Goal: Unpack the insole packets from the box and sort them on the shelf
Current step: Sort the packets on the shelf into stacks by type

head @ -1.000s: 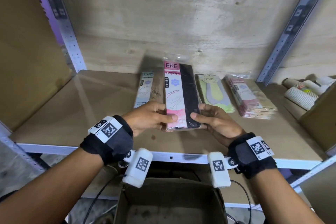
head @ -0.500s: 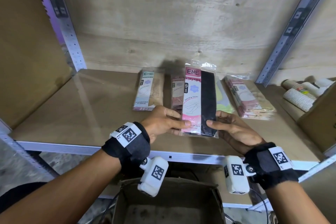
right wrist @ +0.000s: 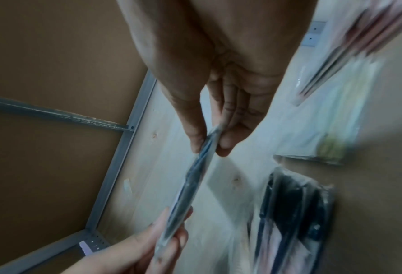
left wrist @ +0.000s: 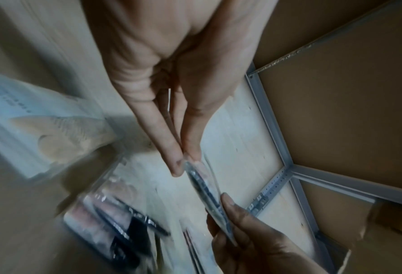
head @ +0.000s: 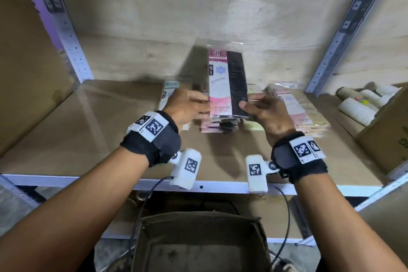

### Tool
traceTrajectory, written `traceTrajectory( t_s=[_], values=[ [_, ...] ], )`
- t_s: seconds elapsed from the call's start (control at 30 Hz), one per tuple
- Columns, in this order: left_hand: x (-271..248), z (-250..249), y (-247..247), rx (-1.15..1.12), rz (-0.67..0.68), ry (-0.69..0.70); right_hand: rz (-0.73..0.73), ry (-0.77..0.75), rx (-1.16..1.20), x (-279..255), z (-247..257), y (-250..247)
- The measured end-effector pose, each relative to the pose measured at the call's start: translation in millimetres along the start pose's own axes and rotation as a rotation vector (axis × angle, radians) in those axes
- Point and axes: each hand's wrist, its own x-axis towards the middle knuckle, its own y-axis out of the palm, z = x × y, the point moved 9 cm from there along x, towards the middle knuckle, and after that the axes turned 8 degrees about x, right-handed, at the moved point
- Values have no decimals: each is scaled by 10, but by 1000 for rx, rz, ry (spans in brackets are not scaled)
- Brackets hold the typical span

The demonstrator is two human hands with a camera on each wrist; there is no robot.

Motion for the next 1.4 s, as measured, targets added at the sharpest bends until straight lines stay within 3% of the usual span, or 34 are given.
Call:
traceTrajectory(
  t_s=[0.23,0.63,1.03,1.4],
  values=[
    [267,43,-87,36,-70,-57,20,1,-135,336,-102,68],
    [379,321,-53,118,-51,-178,-12,45,-537,563,-431,65],
    [507,463,0,246,-49,-263,-55,60,-587,581,-461,36],
    [545,382,108,506,-35,-187,-2,101,-627,553,-466,83]
  ],
)
